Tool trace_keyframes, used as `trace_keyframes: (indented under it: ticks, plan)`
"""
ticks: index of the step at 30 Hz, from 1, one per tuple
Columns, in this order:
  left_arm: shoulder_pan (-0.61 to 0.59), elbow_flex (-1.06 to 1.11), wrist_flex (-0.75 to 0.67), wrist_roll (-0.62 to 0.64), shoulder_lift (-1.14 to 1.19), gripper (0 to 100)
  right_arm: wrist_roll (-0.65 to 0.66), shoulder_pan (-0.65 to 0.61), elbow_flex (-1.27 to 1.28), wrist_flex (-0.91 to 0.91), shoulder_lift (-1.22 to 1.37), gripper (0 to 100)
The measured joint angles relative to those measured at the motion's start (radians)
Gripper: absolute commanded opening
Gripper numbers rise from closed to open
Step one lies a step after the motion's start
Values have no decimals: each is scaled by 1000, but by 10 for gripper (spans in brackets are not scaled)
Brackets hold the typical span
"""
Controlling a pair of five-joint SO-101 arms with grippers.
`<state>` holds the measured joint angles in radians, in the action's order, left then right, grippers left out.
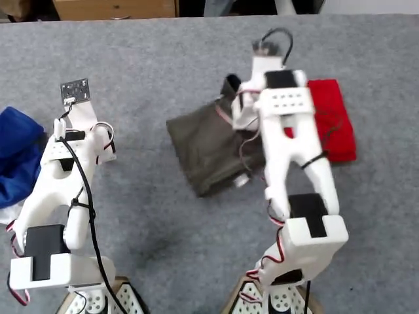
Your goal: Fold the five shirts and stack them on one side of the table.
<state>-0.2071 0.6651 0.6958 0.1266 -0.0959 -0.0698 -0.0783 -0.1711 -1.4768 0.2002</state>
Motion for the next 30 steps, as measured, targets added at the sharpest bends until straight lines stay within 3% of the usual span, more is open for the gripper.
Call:
trace_keyframes:
  ticks: [12, 24, 27, 30]
  plan:
    - [0, 0, 0, 0, 0, 30, 193, 137, -261, -12, 20, 12]
    - [0, 0, 0, 0, 0, 30, 339, 400, -624, -17, 428, 21]
    - [0, 0, 0, 0, 0, 30, 350, 430, -746, -72, 523, 113]
    - [0, 0, 0, 0, 0, 30, 359, 434, -841, -141, 609, 322]
